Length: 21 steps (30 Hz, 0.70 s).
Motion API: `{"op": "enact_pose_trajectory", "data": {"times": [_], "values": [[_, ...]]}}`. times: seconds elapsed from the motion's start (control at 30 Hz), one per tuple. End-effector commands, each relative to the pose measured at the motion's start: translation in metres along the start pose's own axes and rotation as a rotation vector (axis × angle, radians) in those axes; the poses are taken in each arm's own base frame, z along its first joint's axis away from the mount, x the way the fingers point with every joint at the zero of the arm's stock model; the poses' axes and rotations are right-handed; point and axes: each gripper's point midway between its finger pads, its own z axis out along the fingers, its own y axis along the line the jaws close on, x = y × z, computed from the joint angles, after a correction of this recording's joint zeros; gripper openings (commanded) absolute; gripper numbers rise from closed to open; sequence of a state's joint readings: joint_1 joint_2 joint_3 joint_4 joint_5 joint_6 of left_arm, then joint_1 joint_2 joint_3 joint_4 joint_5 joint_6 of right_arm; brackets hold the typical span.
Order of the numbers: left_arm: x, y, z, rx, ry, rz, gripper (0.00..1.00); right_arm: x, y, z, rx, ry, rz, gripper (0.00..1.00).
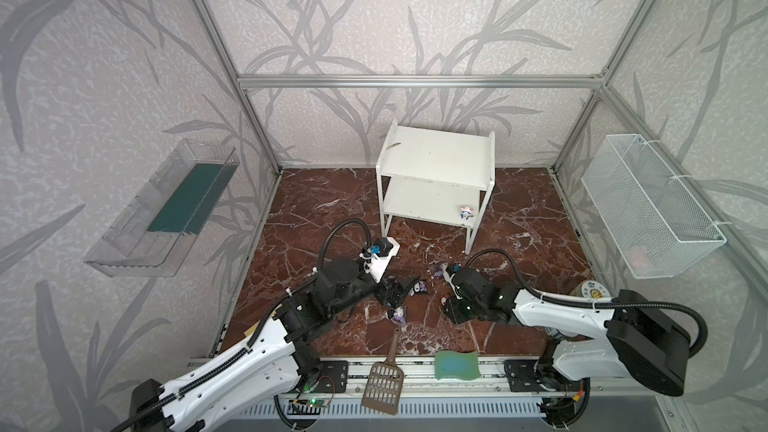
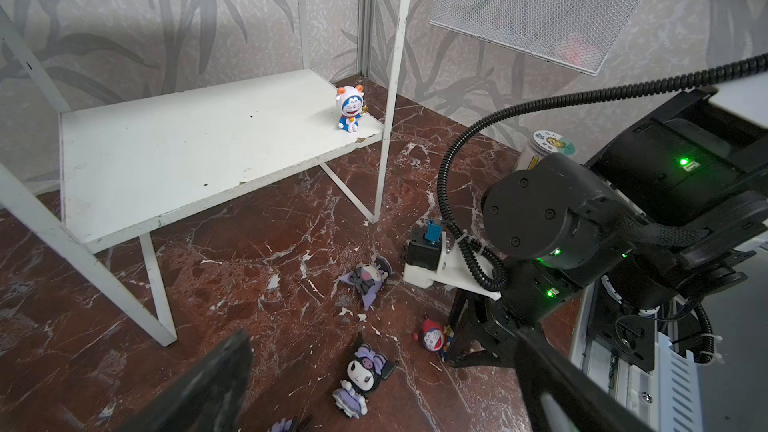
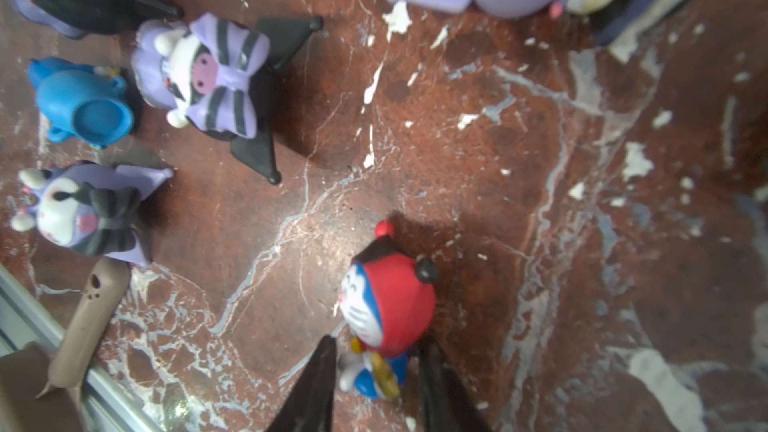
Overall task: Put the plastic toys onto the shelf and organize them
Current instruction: 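Close the right gripper on the red-hat Doraemon figure and lift it, then bring the red-hat figure toward the left gripper while the left gripper approaches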
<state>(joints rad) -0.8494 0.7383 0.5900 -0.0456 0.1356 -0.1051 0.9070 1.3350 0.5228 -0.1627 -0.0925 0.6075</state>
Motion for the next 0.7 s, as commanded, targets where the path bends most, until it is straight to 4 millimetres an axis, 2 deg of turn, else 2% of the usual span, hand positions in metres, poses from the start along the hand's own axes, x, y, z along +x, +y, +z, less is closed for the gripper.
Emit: {"op": "enact_pose_trajectory", "data": {"times": [0.0,0.13,0.3,0.43,0.67], "values": [[-0.012,-0.002,-0.004,0.005,-0.026,0.005,0.99,0.018,-0.011,0.003,0.052,0.073,-0.011,0.27],[-0.012,-0.003,-0.003,0.007,-0.023,0.004,0.99,0.013,-0.005,0.002,0.02,0.049,-0.028,0.21],[-0.01,-0.007,-0.005,0.028,-0.007,-0.013,0.99,-0.004,0.023,-0.015,-0.124,-0.055,-0.113,0.18],[-0.003,-0.012,-0.004,0.063,0.017,-0.02,0.99,-0.02,0.043,-0.045,-0.228,-0.18,-0.2,0.18],[-0.004,-0.04,0.001,0.22,0.044,-0.022,0.99,-0.037,0.078,-0.111,-0.459,-0.446,-0.305,0.18]]}}
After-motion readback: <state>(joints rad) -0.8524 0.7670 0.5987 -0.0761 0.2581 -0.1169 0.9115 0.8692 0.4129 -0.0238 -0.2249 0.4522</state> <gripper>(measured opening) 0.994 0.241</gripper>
